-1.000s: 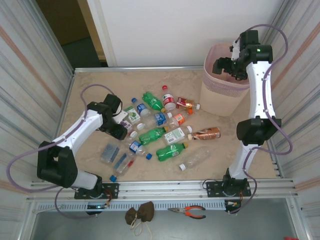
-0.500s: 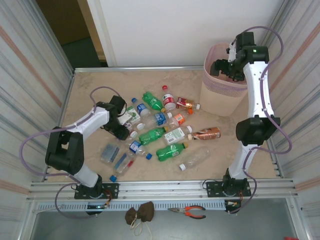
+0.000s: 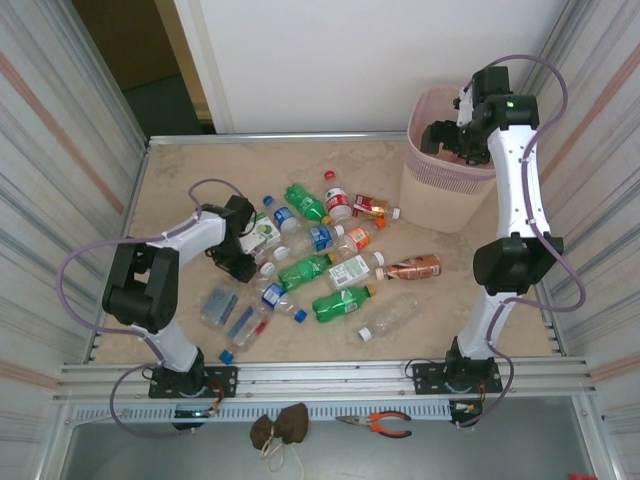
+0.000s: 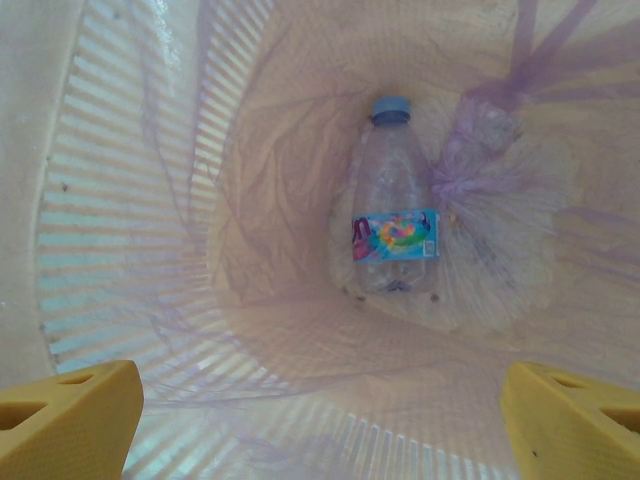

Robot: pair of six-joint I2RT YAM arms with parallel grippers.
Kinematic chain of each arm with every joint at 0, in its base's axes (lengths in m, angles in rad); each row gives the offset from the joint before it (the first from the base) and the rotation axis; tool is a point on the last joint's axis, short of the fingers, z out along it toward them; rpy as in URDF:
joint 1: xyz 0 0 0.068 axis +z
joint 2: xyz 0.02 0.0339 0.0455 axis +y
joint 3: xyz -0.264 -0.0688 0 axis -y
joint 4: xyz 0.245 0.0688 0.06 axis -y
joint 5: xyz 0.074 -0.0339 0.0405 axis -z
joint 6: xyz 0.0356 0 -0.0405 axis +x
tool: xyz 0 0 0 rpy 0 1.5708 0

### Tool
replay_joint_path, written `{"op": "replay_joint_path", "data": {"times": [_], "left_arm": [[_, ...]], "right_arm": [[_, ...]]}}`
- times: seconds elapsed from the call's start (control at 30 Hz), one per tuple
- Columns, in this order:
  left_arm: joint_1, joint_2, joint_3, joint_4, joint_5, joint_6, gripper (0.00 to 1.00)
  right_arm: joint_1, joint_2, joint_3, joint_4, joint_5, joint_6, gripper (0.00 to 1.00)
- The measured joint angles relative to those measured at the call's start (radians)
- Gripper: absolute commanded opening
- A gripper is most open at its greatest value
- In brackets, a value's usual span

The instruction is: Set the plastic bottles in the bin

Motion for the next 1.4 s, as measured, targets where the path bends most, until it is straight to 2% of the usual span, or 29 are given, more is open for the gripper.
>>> {"op": "replay_joint_path", "data": {"times": [0.17,0.33,0.53,0.7,0.83,0.93,1.03,1.2,1.4], "left_arm": [[0.0,0.0,0.0,0.0,-0.008,0.002,0.33],[0.002,-0.033,0.0,-0.002,-0.031,0.002,0.3],[0.011,-0.191,0.0,-0.003,-0.041,0.001,0.27],[0.011,-0.362,0.015,0.004,0.005,-0.015,0.27],[0.011,-0.492,0.045,0.039,0.094,-0.038,0.27],[0.011,-0.567,0.073,0.082,0.198,-0.056,0.27],[0.011,-0.62,0.097,0.148,0.314,-0.08,0.27],[0.011,-0.668,0.099,0.319,0.504,-0.166,0.25],[-0.002,-0.66,0.093,0.525,0.64,-0.271,0.23]], "right_arm": [[0.003,-0.014,-0.012,0.003,0.007,0.0,0.9],[0.025,-0.075,-0.092,0.051,0.021,0.0,0.9],[0.07,-0.212,-0.255,0.148,0.0,0.0,0.9],[0.108,-0.386,-0.481,0.312,-0.092,-0.009,0.9],[0.143,-0.544,-0.705,0.519,-0.182,-0.015,0.91],[0.178,-0.656,-0.873,0.693,-0.261,-0.022,0.92],[0.217,-0.713,-0.972,0.823,-0.351,-0.023,0.92],[0.292,-0.727,-1.037,0.944,-0.452,-0.028,0.92],[0.333,-0.728,-1.037,0.97,-0.454,-0.061,0.89]]}}
